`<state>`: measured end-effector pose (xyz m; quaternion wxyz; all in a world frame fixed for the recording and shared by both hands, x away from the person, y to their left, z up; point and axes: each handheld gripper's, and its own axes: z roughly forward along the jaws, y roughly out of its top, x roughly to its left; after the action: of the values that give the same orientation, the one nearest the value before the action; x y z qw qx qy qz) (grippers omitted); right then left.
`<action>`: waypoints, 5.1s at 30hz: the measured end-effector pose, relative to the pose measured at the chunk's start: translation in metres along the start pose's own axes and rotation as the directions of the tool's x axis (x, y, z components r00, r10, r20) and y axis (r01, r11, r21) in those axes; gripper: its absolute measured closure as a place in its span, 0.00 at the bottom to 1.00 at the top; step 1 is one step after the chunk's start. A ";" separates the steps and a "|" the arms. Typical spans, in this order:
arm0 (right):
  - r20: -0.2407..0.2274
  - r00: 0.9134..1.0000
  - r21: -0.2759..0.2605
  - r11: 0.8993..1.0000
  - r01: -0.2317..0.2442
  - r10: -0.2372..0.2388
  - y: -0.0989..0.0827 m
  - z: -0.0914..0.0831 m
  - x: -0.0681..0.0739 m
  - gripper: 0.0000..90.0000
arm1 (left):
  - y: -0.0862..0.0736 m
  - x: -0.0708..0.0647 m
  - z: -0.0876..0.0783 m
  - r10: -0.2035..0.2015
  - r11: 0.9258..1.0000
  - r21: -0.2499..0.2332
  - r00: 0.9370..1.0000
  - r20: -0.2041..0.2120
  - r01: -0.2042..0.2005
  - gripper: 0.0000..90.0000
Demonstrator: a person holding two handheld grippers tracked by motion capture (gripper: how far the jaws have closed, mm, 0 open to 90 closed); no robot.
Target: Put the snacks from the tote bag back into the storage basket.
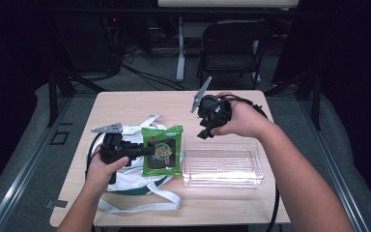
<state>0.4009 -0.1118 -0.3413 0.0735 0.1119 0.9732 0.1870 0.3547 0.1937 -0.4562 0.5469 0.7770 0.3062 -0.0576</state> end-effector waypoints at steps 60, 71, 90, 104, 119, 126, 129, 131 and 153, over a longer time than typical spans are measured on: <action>-0.235 0.967 0.135 0.982 0.135 -0.101 0.070 0.044 0.028 0.81 | 0.000 -0.024 0.026 0.116 0.993 -0.006 0.992 0.046 -0.116 0.81; -0.247 0.962 0.128 0.981 0.149 -0.114 0.069 0.039 0.029 0.83 | 0.000 -0.023 0.026 0.092 0.996 -0.015 0.994 0.063 -0.092 0.77; -0.226 0.965 0.138 0.976 0.168 -0.134 0.070 0.037 0.031 0.83 | -0.001 -0.024 0.029 0.086 0.996 -0.023 0.996 0.029 -0.085 0.67; -0.172 0.972 0.152 0.970 0.188 -0.162 0.068 0.029 0.034 0.83 | -0.001 -0.022 0.029 0.066 0.998 -0.019 0.998 0.010 -0.066 0.56; -0.119 0.978 0.173 0.967 0.188 -0.168 0.054 0.015 0.027 0.83 | -0.002 -0.020 0.027 0.054 0.998 -0.008 0.998 -0.030 -0.054 0.55; -0.100 0.984 0.184 0.969 0.167 -0.151 0.039 0.010 0.021 0.83 | -0.003 -0.017 0.025 0.039 0.999 -0.009 0.998 -0.045 -0.039 0.55; -0.091 0.986 0.186 0.970 0.156 -0.142 0.032 0.008 0.018 0.83 | -0.003 -0.014 0.024 0.034 0.999 -0.010 0.998 -0.049 -0.034 0.55; -0.085 0.987 0.192 0.970 0.149 -0.135 0.028 0.007 0.015 0.83 | -0.003 -0.014 0.024 0.033 0.999 -0.008 0.998 -0.053 -0.034 0.55; 0.000 0.991 0.229 0.965 0.130 -0.134 -0.001 0.025 -0.003 0.83 | -0.005 -0.007 0.021 0.003 1.000 -0.015 0.999 -0.054 -0.004 0.58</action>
<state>0.4080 -0.1045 -0.3647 0.0801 0.0559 0.9929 0.0678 0.3513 0.1733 -0.4652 0.5444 0.7748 0.3197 -0.0335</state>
